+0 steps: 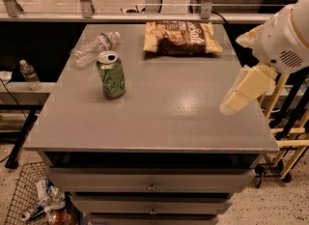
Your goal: Move green can near brown chip bag
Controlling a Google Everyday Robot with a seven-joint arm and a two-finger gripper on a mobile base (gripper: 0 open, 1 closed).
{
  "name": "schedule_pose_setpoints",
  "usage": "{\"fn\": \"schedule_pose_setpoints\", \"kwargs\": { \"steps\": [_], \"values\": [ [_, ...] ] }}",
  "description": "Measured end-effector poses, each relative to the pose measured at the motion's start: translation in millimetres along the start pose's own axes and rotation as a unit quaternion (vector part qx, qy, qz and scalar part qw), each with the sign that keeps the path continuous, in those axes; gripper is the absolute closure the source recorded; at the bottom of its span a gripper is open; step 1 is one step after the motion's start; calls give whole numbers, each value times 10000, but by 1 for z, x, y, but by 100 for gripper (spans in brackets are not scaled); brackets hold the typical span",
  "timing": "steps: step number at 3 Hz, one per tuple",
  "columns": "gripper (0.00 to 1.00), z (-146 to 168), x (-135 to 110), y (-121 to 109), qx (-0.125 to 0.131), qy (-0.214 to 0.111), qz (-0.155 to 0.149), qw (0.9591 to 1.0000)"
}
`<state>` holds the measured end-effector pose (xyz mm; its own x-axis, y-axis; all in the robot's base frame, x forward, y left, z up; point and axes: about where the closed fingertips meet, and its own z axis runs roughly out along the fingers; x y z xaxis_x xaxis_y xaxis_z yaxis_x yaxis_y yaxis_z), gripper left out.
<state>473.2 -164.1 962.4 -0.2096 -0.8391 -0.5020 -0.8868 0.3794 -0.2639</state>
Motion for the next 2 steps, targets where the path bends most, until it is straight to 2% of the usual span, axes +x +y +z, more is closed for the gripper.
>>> {"fn": "schedule_pose_setpoints", "kwargs": {
  "steps": [1,2],
  "values": [
    [0,0,2,0,37,-55,69,10000],
    [0,25,-7,14,-79,-554,332,9979]
  ]
}}
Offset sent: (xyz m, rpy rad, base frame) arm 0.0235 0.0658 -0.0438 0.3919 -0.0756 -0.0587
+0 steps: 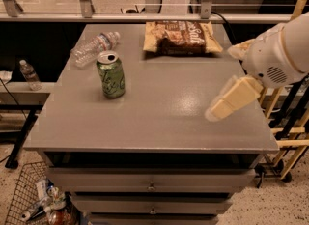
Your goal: Move green can near brown chip bag
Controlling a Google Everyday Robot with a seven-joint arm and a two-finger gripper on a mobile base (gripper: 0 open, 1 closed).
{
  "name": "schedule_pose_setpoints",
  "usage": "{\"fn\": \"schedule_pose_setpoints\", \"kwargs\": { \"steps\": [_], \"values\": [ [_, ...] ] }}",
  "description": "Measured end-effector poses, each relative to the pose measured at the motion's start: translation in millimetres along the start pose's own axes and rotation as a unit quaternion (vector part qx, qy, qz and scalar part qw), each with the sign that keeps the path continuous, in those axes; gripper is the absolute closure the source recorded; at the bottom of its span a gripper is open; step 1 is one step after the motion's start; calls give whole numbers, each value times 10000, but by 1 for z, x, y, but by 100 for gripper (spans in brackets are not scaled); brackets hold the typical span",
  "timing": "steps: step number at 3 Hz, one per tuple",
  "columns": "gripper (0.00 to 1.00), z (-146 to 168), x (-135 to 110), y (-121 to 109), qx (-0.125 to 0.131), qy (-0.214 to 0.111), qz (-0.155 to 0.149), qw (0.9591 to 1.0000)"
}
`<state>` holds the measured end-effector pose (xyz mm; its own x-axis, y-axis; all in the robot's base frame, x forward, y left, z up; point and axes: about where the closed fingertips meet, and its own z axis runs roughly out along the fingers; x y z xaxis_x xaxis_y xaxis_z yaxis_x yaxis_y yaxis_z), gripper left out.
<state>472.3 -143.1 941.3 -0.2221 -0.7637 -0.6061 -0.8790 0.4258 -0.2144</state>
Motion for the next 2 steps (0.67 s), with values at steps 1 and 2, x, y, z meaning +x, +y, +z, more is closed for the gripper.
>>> {"fn": "schedule_pose_setpoints", "kwargs": {
  "steps": [1,2],
  "values": [
    [0,32,-17,14,10,-727,517,9960],
    [0,59,-34,28,234,-1171,1045,9873]
  ]
}}
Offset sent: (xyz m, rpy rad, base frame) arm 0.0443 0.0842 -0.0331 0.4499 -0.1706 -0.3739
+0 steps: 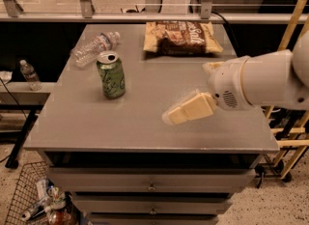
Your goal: Move green can near brown chip bag
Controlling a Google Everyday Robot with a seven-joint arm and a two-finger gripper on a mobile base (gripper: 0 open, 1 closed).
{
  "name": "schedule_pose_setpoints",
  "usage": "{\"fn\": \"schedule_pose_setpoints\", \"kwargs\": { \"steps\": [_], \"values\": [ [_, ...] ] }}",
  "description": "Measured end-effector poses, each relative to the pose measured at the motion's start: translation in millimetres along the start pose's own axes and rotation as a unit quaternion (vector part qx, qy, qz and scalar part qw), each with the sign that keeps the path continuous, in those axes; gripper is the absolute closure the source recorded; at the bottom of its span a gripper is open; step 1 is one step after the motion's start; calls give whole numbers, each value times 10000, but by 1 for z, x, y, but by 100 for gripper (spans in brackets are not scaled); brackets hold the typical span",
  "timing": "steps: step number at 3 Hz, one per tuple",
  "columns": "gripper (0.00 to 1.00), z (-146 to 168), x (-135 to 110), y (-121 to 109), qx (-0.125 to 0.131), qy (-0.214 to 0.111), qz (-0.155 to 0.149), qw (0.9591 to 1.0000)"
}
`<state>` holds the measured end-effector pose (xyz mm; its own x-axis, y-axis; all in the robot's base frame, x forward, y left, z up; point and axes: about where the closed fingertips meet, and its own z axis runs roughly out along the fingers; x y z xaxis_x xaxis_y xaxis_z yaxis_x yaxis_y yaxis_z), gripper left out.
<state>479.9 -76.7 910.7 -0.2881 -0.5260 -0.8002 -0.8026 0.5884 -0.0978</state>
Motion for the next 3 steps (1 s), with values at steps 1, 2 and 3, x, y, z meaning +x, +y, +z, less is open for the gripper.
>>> {"fn": "schedule_pose_setpoints", "kwargs": {
  "steps": [1,2,3],
  "values": [
    [0,32,-12,13,277,-263,329,9987],
    [0,30,-21,-2,599,-451,322,9967],
    [0,30,-21,-2,600,-451,321,9967]
  ]
}}
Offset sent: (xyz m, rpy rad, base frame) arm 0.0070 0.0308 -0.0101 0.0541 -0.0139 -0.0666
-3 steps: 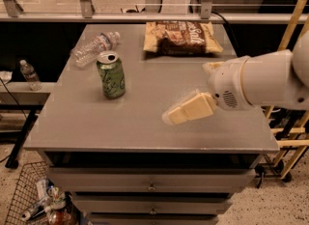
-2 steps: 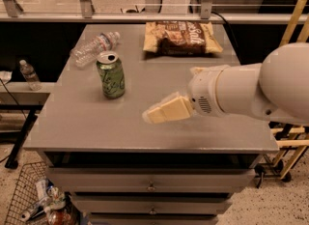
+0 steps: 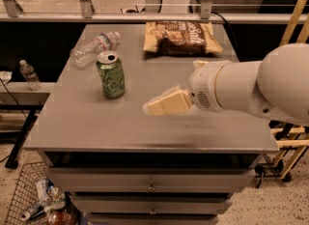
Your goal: Move green can near brown chip bag
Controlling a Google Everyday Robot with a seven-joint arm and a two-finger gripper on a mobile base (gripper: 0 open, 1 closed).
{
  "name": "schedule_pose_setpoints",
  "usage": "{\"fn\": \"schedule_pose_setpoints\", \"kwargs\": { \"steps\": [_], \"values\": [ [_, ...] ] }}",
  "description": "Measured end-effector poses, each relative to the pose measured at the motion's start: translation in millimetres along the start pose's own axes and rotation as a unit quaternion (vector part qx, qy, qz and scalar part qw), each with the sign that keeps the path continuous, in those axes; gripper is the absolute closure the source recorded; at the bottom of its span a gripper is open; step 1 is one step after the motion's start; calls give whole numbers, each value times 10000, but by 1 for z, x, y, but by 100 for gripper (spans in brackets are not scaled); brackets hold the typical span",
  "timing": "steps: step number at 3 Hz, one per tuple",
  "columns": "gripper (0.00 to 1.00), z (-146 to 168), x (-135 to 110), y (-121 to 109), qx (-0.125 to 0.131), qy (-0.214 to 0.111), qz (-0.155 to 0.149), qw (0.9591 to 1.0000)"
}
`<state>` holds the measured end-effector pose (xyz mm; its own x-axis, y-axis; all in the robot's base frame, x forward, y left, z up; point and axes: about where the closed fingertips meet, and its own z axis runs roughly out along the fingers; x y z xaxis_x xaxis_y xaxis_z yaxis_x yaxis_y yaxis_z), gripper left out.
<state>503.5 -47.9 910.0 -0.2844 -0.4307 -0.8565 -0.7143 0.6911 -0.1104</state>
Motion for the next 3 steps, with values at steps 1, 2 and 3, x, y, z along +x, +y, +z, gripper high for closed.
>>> {"fn": "schedule_pose_setpoints", "kwargs": {
  "steps": [1,2,3],
  "values": [
    [0,11,2,4,53,-9,33,10000],
    [0,41,6,17,99,-88,81,9999],
    [0,73,0,32,150,-293,44,9994]
  ]
}}
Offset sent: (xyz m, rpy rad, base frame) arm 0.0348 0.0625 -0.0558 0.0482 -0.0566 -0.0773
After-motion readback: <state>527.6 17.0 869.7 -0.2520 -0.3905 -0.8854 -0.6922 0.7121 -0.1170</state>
